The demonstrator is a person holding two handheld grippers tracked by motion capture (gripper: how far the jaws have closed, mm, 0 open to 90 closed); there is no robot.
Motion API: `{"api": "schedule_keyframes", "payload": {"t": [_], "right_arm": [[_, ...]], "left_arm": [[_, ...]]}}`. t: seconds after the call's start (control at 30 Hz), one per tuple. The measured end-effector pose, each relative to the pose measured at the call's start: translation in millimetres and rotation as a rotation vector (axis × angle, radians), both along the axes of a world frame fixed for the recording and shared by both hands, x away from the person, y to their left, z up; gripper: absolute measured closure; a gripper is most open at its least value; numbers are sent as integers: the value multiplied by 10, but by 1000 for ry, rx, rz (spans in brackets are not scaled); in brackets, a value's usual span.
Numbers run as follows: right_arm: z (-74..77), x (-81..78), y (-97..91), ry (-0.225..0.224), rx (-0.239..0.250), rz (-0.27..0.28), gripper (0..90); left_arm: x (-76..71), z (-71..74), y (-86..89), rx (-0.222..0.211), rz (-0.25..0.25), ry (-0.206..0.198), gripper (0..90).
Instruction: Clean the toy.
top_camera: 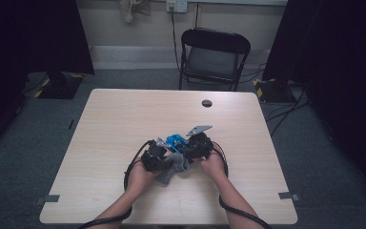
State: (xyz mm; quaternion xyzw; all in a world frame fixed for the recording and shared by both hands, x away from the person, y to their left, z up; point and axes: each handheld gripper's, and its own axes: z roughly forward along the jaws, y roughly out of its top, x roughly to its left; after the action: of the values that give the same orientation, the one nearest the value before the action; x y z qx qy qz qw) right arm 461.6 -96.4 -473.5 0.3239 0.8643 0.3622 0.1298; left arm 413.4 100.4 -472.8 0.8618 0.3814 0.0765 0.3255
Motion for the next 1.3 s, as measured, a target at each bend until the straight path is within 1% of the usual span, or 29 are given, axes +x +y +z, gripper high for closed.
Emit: {"api": "schedule_keyframes", "payload": {"t": [0.1,0.13,0.17,0.23,0.27,0.33,0.53,0.63,0.7,0.83,0.93,1.0,1.07,1.1,1.2,1.27,1.3], "right_arm": [[0,-2,-1,1,1,-2,448],[-1,-3,-1,0,0,-1,448],[1,-3,-2,2,-1,-1,448],[3,-2,-3,2,-2,0,448],[3,-2,-4,2,-4,2,448],[1,-3,-6,0,-2,1,448],[-1,-6,-8,0,0,0,448],[-4,-7,-11,-2,3,0,448],[-4,-9,-12,-2,3,-1,448],[-6,-9,-12,-4,4,-1,448],[-7,-10,-13,-5,5,0,448],[-7,-11,-12,-5,5,-1,448],[-7,-13,-11,-6,4,0,448],[-9,-13,-13,-7,5,0,448],[-10,-11,-14,-6,9,-2,448],[-10,-17,-12,-8,8,-3,448],[-13,-20,-14,-9,10,-4,448]], "left_arm": [[25,-1,39,-1,18,1,736],[32,-1,49,-3,17,3,736],[47,3,65,4,24,-2,736],[56,2,76,3,28,-2,736],[68,8,98,10,29,3,736],[83,0,125,1,41,6,736],[144,0,223,-1,81,8,736],[176,-6,253,-17,98,16,735],[190,1,264,-3,95,13,735],[217,8,301,5,111,10,735],[255,6,353,0,134,21,735],[277,10,376,8,143,19,735],[296,3,395,5,157,14,735],[310,-2,400,-1,167,18,735],[345,8,399,15,176,16,735],[358,4,407,9,184,17,735],[370,4,429,14,192,14,735]]}}
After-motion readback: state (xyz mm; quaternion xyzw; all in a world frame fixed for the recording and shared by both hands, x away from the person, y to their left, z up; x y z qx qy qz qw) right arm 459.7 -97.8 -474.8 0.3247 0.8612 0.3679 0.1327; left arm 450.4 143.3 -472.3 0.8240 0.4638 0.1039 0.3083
